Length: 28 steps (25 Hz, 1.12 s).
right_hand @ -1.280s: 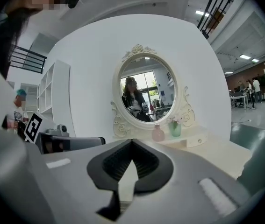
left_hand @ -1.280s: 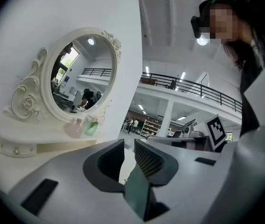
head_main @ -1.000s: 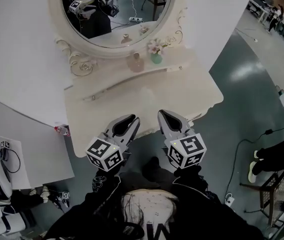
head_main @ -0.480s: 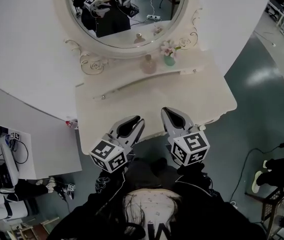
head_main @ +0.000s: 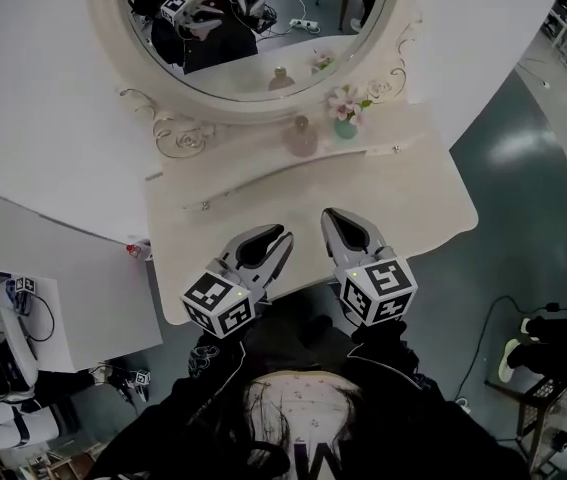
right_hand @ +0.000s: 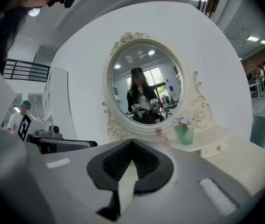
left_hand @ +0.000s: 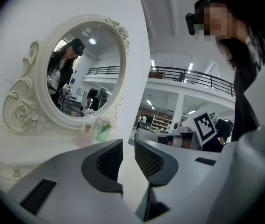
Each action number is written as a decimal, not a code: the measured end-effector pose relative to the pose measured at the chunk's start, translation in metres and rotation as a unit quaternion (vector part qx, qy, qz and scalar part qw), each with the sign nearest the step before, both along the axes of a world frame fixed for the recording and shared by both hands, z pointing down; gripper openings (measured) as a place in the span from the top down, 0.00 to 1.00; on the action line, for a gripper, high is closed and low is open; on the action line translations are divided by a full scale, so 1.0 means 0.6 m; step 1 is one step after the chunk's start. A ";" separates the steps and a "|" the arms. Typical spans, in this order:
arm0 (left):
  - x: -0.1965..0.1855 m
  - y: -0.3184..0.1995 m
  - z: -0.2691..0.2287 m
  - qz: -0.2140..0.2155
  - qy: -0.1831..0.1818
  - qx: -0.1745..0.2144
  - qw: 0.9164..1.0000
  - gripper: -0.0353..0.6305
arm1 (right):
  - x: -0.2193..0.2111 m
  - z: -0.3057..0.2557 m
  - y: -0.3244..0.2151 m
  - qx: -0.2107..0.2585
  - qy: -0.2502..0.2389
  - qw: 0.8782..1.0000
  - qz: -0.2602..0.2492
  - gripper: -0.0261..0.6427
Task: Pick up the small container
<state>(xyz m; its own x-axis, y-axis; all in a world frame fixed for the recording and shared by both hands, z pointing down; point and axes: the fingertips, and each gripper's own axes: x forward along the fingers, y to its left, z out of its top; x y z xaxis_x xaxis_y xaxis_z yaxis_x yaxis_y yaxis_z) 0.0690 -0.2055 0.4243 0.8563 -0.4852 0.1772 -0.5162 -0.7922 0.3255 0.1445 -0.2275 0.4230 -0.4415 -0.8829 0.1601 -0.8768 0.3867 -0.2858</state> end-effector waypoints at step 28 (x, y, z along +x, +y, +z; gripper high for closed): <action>-0.062 -0.179 0.079 -0.039 0.008 -0.037 0.999 0.85 | 0.009 0.114 -0.333 -0.060 0.125 0.990 -0.022 0.72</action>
<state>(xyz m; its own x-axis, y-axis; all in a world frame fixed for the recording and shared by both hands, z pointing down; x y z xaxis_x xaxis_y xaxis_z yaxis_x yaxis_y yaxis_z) 0.0321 -0.3132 0.4714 0.8188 -0.5375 0.2017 -0.5705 -0.7231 0.3894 0.1497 -0.4276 0.4912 -0.4126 -0.8316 0.3719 -0.9089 0.4030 -0.1072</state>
